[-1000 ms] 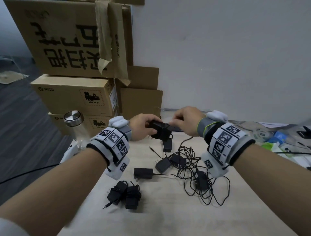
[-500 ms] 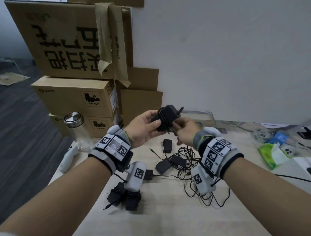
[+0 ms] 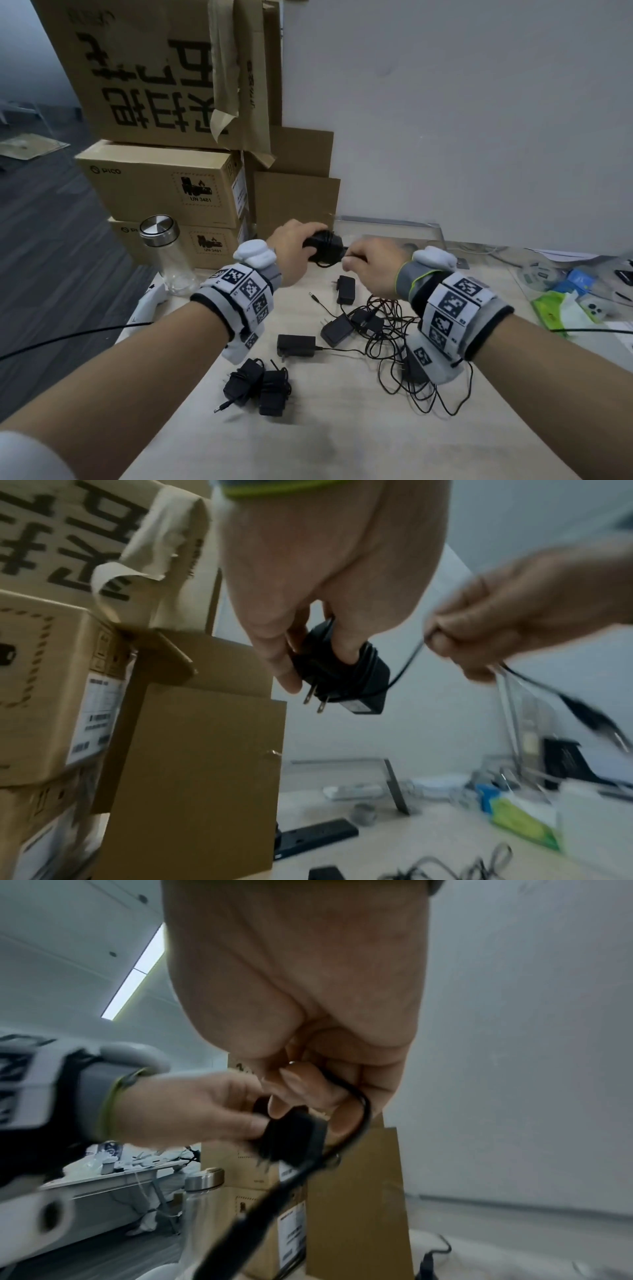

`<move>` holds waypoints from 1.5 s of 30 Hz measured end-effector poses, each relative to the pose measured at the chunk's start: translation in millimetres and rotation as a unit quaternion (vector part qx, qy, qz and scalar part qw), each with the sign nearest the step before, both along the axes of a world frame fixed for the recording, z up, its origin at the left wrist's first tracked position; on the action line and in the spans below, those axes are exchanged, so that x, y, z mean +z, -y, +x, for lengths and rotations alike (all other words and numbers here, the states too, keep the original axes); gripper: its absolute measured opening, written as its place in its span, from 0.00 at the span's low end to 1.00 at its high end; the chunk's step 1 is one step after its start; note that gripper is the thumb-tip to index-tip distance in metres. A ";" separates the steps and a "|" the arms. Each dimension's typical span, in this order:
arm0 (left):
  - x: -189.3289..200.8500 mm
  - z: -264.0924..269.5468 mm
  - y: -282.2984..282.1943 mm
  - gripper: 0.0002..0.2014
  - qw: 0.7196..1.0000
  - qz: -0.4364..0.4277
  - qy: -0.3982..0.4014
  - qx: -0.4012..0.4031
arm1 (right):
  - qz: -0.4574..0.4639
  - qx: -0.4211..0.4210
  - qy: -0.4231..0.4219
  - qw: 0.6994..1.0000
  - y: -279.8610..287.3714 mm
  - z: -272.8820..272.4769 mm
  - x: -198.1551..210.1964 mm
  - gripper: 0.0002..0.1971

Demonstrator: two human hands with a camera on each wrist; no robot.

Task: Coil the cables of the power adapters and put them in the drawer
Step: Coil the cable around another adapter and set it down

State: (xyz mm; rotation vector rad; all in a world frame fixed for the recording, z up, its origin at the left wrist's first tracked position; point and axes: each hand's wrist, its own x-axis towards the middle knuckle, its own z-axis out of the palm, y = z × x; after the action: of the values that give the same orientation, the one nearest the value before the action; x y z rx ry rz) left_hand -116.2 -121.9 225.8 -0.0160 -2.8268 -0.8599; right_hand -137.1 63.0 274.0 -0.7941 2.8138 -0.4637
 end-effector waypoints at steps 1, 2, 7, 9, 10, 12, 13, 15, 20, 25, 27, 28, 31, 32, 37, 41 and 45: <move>-3.7 3.0 0.5 0.23 0.999 -0.015 0.008 -0.028 | 0.000 0.001 -0.011 1.000 -1.1 -3.2 3.7 0.09; -7.3 6.0 1.1 0.23 0.998 -0.021 0.015 -0.052 | -0.003 0.000 -0.014 1.000 -2.8 -6.8 6.6 0.09; -13.2 19.0 0.3 0.24 0.981 0.127 0.073 -0.128 | -0.061 -0.030 0.015 0.998 -18.8 -24.7 1.4 0.13; -6.8 24.1 -1.7 0.24 0.953 0.254 0.092 -0.138 | -0.120 -0.051 0.048 0.990 -21.7 -27.6 -5.7 0.14; -3.4 26.4 -3.0 0.24 0.934 0.313 0.103 -0.139 | -0.160 -0.064 0.072 0.982 -21.6 -27.5 -9.1 0.15; 2.4 29.8 -5.9 0.23 0.888 0.418 0.122 -0.145 | -0.237 -0.087 0.129 0.959 -18.9 -24.5 -16.1 0.15; 3.7 30.9 -7.9 0.23 0.863 0.465 0.127 -0.149 | -0.268 -0.096 0.159 0.945 -17.4 -22.3 -19.0 0.14; 5.3 32.6 -9.6 0.20 0.815 0.545 0.131 -0.146 | -0.300 -0.116 0.196 0.926 -14.0 -16.8 -22.2 0.12; 2.0 35.8 -8.0 0.19 0.725 0.655 0.160 -0.136 | -0.337 -0.143 0.246 0.897 -11.0 -7.7 -20.3 0.11; 6.1 36.1 -14.4 0.26 0.657 0.708 0.192 -0.170 | -0.324 -0.128 0.260 0.900 -6.8 0.0 -19.0 0.15; 8.6 35.5 -17.4 0.29 0.691 0.669 0.201 -0.189 | -0.284 -0.133 0.221 0.924 -3.9 1.4 -21.6 0.12; 10.2 35.5 -19.2 0.28 0.721 0.638 0.198 -0.186 | -0.263 -0.129 0.201 0.935 -2.9 1.4 -22.6 0.13; 14.0 34.5 -24.5 0.24 0.781 0.583 0.174 -0.139 | -0.261 -0.128 0.178 0.940 -3.4 -0.1 -26.9 0.17; 13.6 33.3 -25.2 0.24 0.790 0.580 0.159 -0.121 | -0.272 -0.130 0.178 0.937 -4.0 0.2 -28.6 0.16; 6.9 28.0 -25.4 0.23 0.839 0.539 0.072 -0.021 | -0.281 -0.127 0.194 0.931 -0.7 5.8 -35.0 0.12; 3.1 27.0 -28.1 0.23 0.854 0.517 0.054 -0.003 | -0.297 -0.152 0.179 0.926 3.8 8.6 -32.8 0.05; -0.1 24.7 -26.0 0.23 0.834 0.548 0.058 0.036 | -0.368 -0.141 0.176 0.902 4.0 13.0 -27.0 0.08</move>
State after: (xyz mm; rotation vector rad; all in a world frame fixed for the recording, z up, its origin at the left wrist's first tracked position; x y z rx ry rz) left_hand -91.5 -95.9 225.7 0.2996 -1.9676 -2.3366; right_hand -124.1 58.9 247.0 -0.3307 2.3797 -1.5961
